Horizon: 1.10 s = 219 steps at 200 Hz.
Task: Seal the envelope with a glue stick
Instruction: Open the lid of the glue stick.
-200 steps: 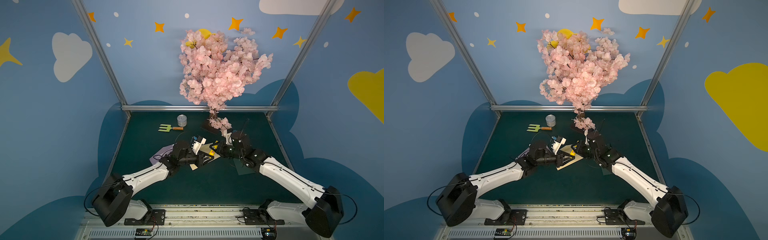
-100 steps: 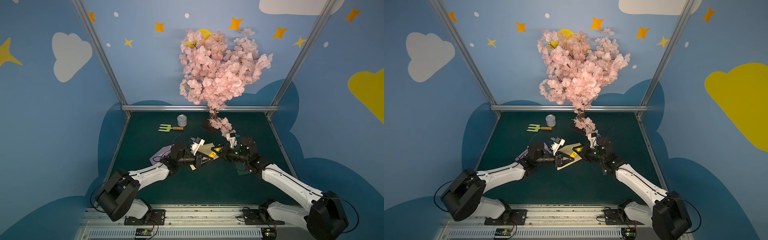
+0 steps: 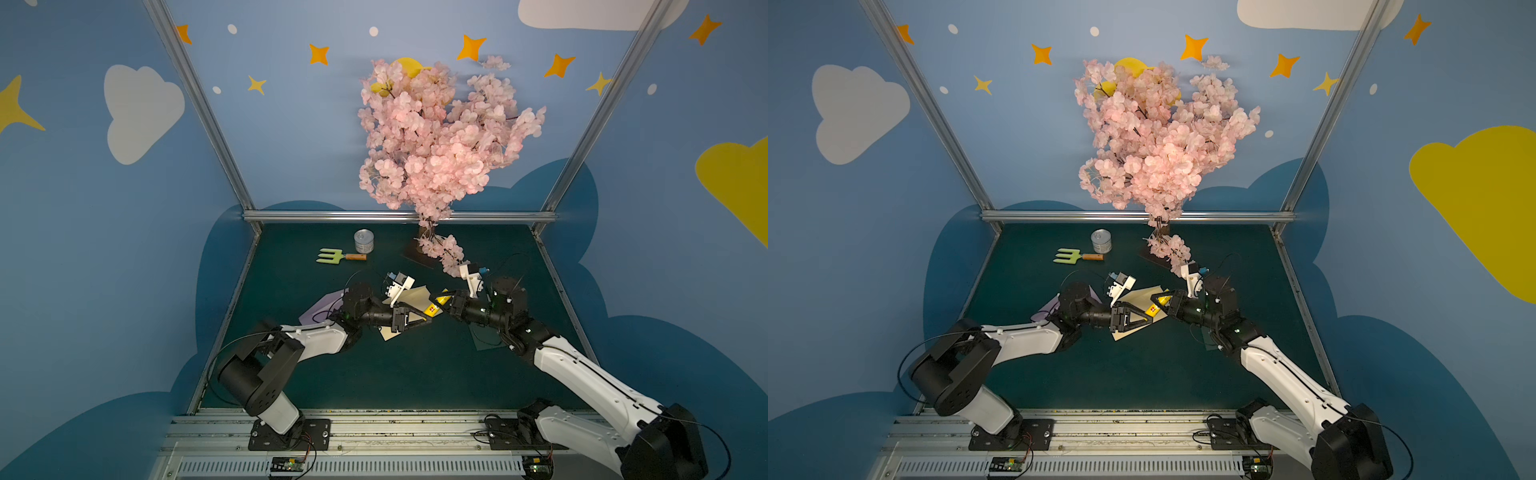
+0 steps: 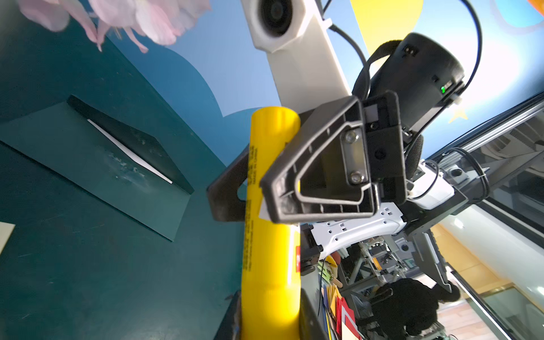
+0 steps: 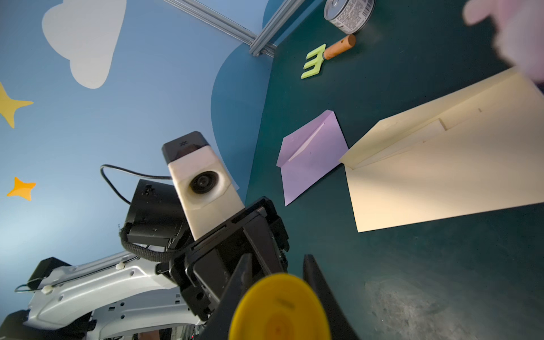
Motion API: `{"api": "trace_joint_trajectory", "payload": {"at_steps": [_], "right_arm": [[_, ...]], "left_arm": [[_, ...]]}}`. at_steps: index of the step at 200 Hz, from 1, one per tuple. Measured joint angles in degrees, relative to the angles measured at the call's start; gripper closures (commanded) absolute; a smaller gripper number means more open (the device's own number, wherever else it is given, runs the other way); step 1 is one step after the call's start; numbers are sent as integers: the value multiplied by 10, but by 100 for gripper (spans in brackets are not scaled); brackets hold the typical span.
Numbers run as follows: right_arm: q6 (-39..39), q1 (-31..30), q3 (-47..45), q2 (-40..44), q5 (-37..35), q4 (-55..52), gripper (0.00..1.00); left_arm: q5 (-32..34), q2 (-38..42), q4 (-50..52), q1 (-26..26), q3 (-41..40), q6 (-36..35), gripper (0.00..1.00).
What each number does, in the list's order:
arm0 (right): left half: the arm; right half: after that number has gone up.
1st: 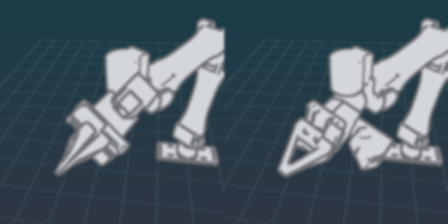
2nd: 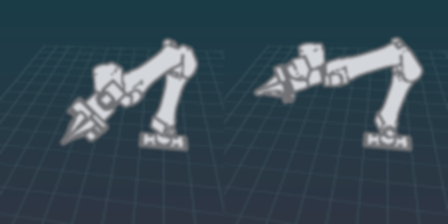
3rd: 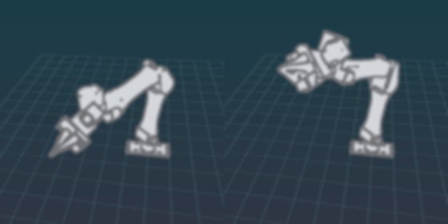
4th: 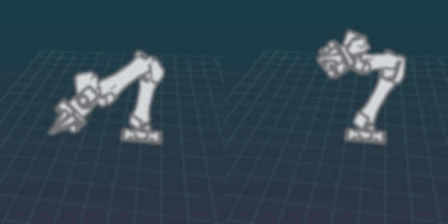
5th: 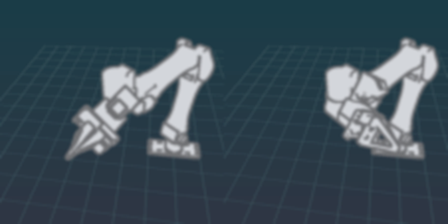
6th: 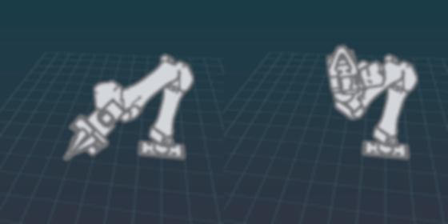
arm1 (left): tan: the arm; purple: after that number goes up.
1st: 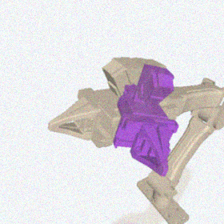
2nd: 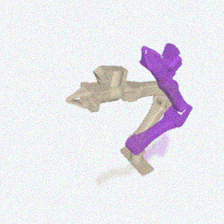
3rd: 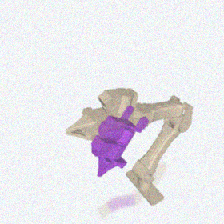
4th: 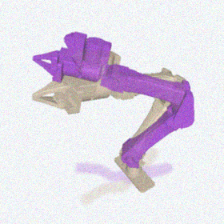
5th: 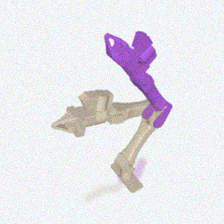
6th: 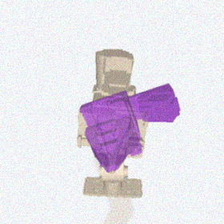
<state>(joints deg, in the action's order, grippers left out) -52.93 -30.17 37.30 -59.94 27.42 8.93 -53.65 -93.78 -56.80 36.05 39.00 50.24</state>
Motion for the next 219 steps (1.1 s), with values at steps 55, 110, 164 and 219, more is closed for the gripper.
{"api": "trace_joint_trajectory", "payload": {"at_steps": [55,110,164,219], "right_arm": [[-12,4,-49,11,-13,90,100],[-55,-41,95,5,-140,-114,100],[-69,-49,123,-36,-186,-209,100],[-71,-31,124,-45,-181,-221,100]], "left_arm": [[-4,-52,-147,-1,-14,98,98],[167,124,246,35,46,-159,98],[321,137,381,88,59,-283,98],[394,131,411,113,71,-326,97]]}}
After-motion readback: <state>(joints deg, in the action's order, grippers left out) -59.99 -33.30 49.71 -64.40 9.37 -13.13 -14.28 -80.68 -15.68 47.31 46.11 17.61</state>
